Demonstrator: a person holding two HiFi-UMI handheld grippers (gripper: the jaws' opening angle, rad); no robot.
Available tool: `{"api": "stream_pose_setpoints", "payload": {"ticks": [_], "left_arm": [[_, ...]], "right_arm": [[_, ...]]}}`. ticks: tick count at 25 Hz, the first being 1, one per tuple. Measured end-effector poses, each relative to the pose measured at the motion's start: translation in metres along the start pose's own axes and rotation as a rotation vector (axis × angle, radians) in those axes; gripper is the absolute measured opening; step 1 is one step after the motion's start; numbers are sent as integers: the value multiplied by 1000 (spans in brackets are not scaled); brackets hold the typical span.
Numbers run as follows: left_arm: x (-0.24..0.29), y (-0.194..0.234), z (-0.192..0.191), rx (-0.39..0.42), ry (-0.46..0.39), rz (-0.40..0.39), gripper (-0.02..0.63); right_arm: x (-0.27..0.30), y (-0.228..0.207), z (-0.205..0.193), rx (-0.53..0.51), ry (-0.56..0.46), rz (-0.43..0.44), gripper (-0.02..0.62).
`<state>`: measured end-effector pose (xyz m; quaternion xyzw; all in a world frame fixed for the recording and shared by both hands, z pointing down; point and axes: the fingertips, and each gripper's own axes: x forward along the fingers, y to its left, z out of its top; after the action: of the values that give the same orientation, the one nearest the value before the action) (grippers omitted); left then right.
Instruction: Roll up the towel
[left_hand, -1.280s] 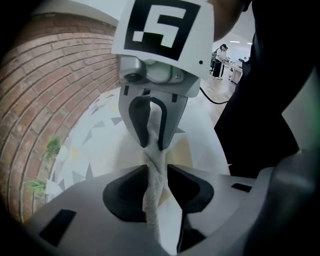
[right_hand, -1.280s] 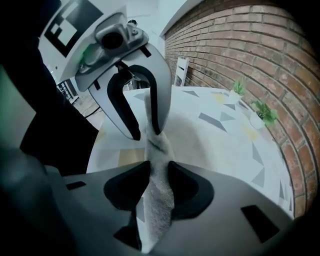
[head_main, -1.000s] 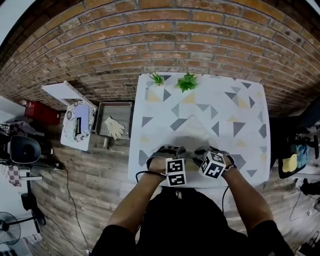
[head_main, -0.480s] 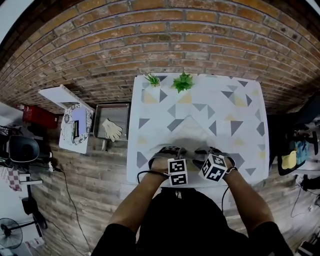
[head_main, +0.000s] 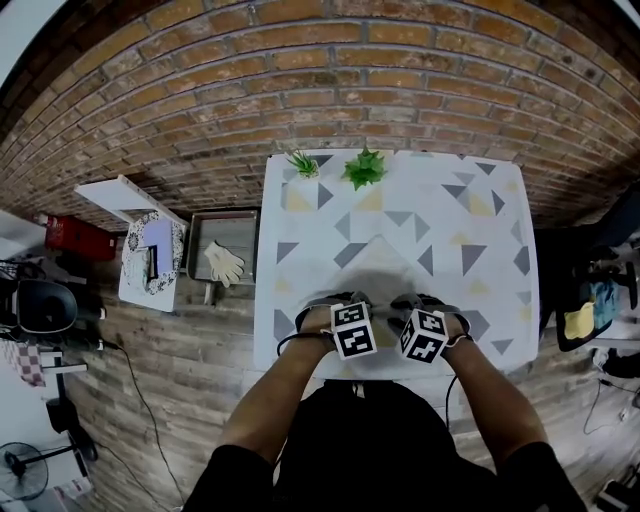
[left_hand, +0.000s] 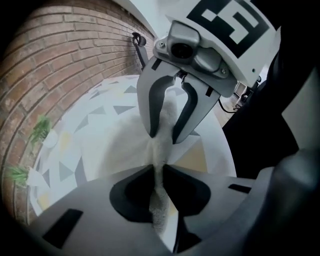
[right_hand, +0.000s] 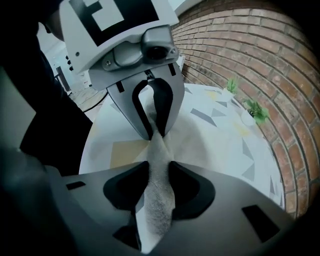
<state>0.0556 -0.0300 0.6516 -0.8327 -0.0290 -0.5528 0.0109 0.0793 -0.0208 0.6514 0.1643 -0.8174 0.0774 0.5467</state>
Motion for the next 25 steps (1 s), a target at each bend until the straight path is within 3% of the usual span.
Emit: {"api": "stream_pose_setpoints", "payload": {"ticks": [6, 14, 18, 19, 20, 22, 25], "left_arm": [[-1, 5, 1, -8, 4, -53, 67], [0, 15, 4, -74, 11, -186, 63], [-1, 17, 5, -96, -7, -218, 63], [-1, 18, 5, -93, -12, -212, 63], [-2, 19, 5, -79, -19, -192, 63], [-6, 25, 6, -8, -35, -95, 70], [-16, 30, 7, 116, -62, 53, 159]], "right_arm": [[-2, -7, 1, 46, -19, 115, 100], [-16, -17, 23, 21, -73, 83, 186], [-1, -8, 18, 2, -12, 77, 193], [3, -9, 15, 9, 3, 68, 189], [7, -10, 14, 21, 13, 58, 143], [9, -14, 14, 58, 17, 51, 112], [7, -17, 14, 139, 11, 80, 96]]}}
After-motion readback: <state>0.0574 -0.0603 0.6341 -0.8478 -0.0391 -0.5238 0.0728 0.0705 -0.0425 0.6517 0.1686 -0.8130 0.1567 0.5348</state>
